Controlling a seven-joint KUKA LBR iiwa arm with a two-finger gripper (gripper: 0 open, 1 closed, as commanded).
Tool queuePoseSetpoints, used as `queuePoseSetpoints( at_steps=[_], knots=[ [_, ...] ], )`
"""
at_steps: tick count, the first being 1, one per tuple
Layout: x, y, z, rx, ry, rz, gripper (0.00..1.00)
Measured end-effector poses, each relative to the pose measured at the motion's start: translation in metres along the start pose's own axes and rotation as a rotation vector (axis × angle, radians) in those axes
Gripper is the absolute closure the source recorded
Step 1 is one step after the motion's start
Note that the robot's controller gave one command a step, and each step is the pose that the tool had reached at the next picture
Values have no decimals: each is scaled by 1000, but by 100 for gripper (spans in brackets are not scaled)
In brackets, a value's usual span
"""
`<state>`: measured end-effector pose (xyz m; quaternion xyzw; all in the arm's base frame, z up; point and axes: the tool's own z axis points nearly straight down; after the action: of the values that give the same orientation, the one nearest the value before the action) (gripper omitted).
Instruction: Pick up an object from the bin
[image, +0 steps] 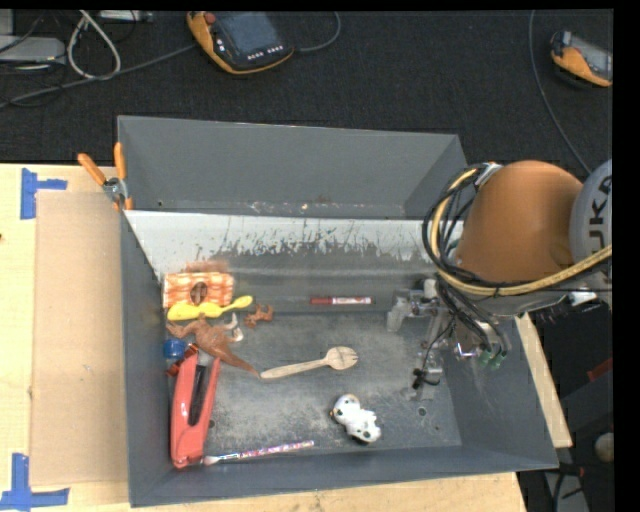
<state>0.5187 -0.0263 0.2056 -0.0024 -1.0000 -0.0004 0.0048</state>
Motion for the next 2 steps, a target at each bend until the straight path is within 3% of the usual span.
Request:
queuePoseSetpoints(
  at_steps=[1,2],
  knots=[
    [-2,0,-4,0,-8,-1,0],
    [-44,56,85,0,-11,-81,0]
  ],
)
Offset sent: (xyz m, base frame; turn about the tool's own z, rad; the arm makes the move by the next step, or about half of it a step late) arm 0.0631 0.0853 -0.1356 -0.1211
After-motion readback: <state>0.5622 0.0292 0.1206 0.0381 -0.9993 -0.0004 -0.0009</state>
